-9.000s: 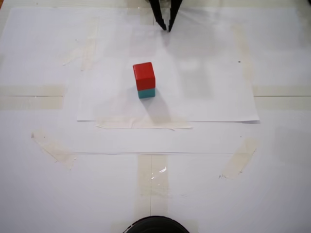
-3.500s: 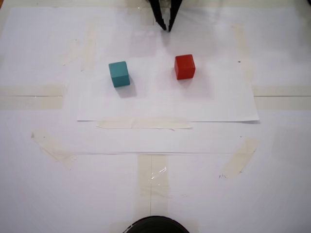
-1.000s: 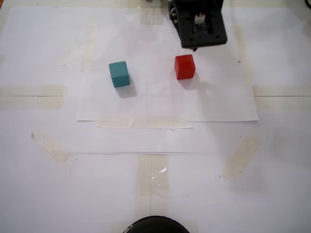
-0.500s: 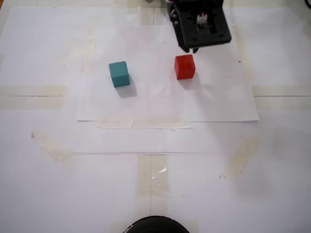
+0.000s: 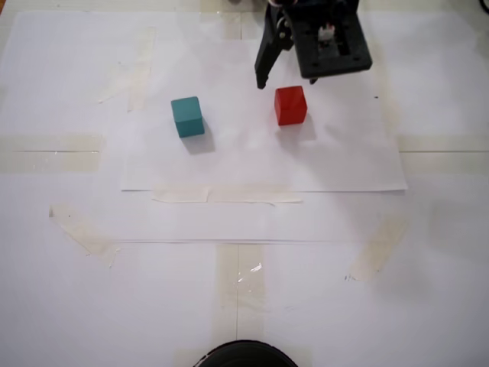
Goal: Put the red cube on the top of the blue cube.
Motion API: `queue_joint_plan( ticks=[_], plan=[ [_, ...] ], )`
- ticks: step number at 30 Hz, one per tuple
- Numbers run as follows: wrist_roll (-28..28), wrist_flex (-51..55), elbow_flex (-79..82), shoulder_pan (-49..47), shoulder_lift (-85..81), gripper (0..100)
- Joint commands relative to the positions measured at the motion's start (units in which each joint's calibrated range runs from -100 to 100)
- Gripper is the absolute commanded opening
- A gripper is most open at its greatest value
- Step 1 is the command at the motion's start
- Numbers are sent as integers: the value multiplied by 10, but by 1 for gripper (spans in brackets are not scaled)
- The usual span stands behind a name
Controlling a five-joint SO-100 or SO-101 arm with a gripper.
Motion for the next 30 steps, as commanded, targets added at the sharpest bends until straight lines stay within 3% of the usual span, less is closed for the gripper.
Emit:
queue_joint_plan(
  ticks=[1, 9, 30],
  plan=[
    [-7, -36, 21, -10, -8, 30],
    [-5, -73, 17, -18, 14, 38],
    [-3, -106, 23, -19, 76, 31]
  ],
)
